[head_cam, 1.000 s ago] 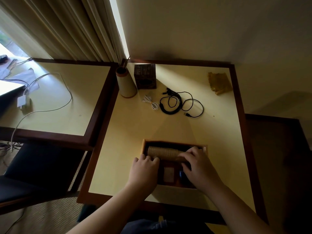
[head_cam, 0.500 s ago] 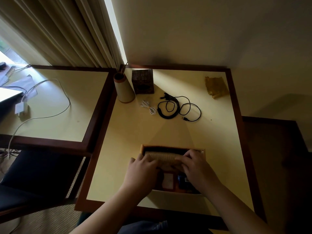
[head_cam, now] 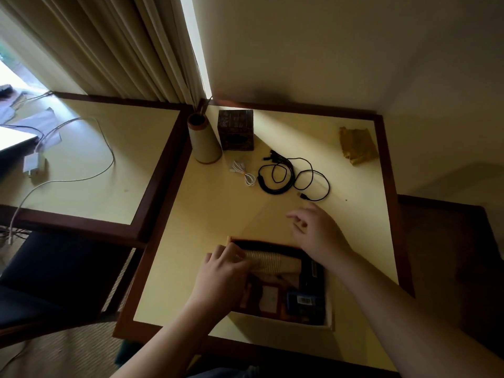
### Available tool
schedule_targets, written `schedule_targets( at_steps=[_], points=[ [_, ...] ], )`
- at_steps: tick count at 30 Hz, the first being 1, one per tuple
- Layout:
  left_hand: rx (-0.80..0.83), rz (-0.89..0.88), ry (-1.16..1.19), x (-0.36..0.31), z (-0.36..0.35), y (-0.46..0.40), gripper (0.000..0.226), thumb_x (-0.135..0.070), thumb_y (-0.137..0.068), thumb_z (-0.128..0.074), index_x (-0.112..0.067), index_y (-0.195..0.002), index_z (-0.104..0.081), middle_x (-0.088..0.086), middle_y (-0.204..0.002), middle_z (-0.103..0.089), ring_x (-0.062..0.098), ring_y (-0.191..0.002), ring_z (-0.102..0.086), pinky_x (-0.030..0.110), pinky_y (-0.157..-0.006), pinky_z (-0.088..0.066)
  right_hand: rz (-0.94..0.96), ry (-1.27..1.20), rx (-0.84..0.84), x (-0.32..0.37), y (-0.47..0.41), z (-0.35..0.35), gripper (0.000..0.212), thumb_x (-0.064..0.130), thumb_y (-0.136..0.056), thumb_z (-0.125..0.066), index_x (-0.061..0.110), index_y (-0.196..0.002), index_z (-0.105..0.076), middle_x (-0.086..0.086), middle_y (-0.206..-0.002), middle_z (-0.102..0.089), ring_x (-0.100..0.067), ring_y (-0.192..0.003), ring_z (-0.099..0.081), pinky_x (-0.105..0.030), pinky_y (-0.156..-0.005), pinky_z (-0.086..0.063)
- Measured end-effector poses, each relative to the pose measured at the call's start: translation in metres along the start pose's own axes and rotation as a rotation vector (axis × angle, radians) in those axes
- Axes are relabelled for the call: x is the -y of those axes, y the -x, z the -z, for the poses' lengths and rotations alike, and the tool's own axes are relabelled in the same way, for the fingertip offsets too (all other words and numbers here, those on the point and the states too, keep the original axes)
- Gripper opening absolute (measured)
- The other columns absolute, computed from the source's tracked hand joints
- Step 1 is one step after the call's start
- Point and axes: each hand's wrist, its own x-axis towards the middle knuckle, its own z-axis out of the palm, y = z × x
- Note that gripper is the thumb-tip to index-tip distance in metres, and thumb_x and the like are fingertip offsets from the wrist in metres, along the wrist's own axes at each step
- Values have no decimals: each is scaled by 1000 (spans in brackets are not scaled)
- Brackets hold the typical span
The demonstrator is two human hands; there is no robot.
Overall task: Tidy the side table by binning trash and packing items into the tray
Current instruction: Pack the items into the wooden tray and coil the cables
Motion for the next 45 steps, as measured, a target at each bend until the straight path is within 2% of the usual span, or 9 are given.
schedule_targets(
  at_steps=[9,14,20,23,27,29,32,37,45],
  points=[
    [-8,52,84,0,-1,4,36,-39,-83,-58,-49,-117,-65,-4,-131,-53,22,-104,-51,39,-80,-51,-57,28,251,18,-132,-52,37,19,-98,-62,17,-136,-63,-5,-121,-63,-24,-106,-63,-36,-86,-53],
    [-20,82,144,2,-6,7,40,-42,-87,-47,-51,-120,-67,-1,-133,-54,20,-104,-50,38,-83,-51,-28,215,233,26,-193,-95,69,25,-95,-65,30,-157,-36,-14,-144,-43,-36,-133,-43,-48,-110,-43],
    [-32,98,201,1,-10,11,43,-40,-89,-46,-50,-126,-67,5,-137,-57,24,-111,-52,42,-86,-51,104,598,285,12,-208,-120,33,20,-100,-50,23,-129,-66,-6,-128,-54,-30,-124,-43,-46,-103,-36],
    [-57,82,222,3,-9,10,43,-38,-89,-47,-48,-125,-68,0,-131,-57,23,-109,-52,42,-84,-52,82,520,240,17,-193,-116,28,21,-103,-52,20,-126,-68,-5,-122,-59,-28,-118,-50,-44,-98,-39],
    [-47,40,209,7,-5,9,44,-41,-89,-46,-49,-127,-66,-4,-132,-54,21,-111,-49,42,-87,-52,-60,53,205,35,-145,-86,15,23,-100,-66,18,-109,-76,3,-107,-71,-9,-87,-63,-25,-76,-54],
    [-49,20,206,8,-3,10,43,-40,-89,-49,-49,-127,-66,-6,-129,-52,20,-109,-48,41,-85,-52,-97,-125,95,44,-104,-60,15,21,-98,-69,17,-111,-75,6,-103,-71,4,-81,-59,-10,-67,-46],
    [-68,-7,198,9,-4,9,40,-35,-90,-61,-48,-128,-64,-6,-126,-52,21,-107,-47,40,-82,-51,-158,-271,-105,49,-26,-23,13,22,-95,-73,22,-108,-74,14,-102,-71,8,-85,-63,-5,-68,-50],
    [-79,-9,171,8,-8,6,33,-30,-88,-71,-44,-117,-68,-3,-121,-53,25,-105,-48,42,-80,-51,-364,-260,-212,47,92,-9,17,27,-92,-76,31,-92,-60,16,-84,-66,4,-81,-65,-11,-64,-53],
    [-54,-31,116,7,-4,9,35,-42,-93,-60,-49,-127,-63,-3,-128,-52,25,-109,-46,41,-83,-52,-421,65,-216,24,148,-58,21,22,-92,-75,25,-107,-61,12,-98,-59,-7,-88,-57,-13,-67,-45]
  ],
)
